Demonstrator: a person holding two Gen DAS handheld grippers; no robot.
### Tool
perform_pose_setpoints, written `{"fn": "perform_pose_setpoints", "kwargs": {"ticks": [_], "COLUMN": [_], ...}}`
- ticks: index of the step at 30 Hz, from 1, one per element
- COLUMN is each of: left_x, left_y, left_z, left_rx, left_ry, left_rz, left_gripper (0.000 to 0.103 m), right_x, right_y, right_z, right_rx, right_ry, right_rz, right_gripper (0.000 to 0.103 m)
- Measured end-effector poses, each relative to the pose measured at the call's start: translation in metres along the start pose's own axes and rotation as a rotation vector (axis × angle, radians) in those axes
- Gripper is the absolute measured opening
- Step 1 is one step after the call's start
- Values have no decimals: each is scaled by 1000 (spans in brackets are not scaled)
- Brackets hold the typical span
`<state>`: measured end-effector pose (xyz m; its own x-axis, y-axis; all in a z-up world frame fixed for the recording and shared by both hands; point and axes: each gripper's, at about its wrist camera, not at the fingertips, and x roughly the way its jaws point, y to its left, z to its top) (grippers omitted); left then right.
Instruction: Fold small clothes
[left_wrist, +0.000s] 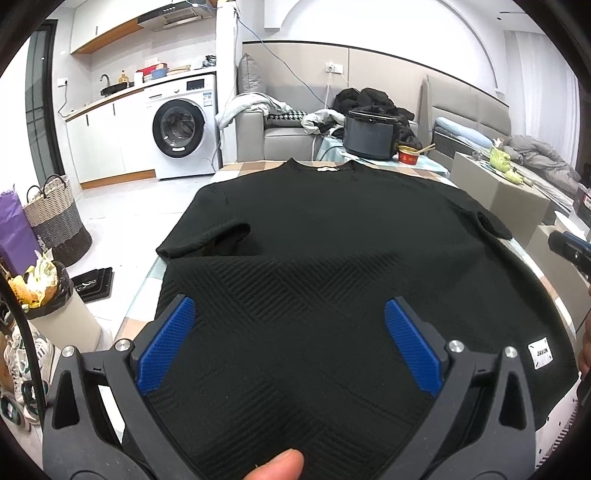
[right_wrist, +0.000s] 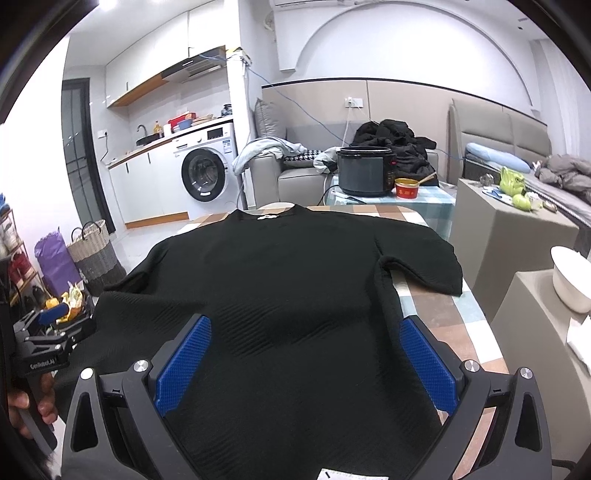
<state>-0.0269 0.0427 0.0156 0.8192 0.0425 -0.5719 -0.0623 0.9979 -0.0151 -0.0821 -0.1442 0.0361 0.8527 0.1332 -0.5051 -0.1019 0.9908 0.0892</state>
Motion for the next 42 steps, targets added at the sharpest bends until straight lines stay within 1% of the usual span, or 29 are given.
{"fn": "perform_pose_setpoints", "kwargs": {"ticks": [4,10,12,16,20,23,27,31,33,35,36,38,42], "left_x": [9,26,32,46,63,77,98,114,121,129,133,139,149], "left_y": [-5,-10,-11,-16,-17,-16,-14,-10,-8,-7,-5,-4,-4], "left_z": [6,21,27,40,49,57,65,71,71,72,72,72,73], "left_rx": [-1,-6,6,30,27,13,4,-5,-4,-2,-5,-15,-25], "left_ry": [15,32,35,44,65,75,105,122,124,130,134,137,137], "left_rz": [-6,-3,-1,-3,-7,-7,2,6,17,5,-3,-11,-26], "left_gripper": [102,102,102,102,102,102,102,102,100,96,96,96,96], "right_x": [3,10,16,26,43,51,72,97,110,124,132,145,167], "right_y": [-6,-6,-7,-9,-15,-31,-62,-99,-122,-144,-155,-172,-201], "right_z": [5,12,16,25,36,44,56,59,59,57,56,53,46], "right_rx": [1,-71,-77,-67,-57,8,127,251,339,419,461,518,585], "right_ry": [6,16,31,62,116,122,168,227,260,287,304,333,364], "right_rz": [-8,-55,-54,-6,-45,-61,-69,-69,-59,-50,-44,-40,-89], "right_gripper": [103,103,103,103,103,103,103,89,89,85,85,78,75]}}
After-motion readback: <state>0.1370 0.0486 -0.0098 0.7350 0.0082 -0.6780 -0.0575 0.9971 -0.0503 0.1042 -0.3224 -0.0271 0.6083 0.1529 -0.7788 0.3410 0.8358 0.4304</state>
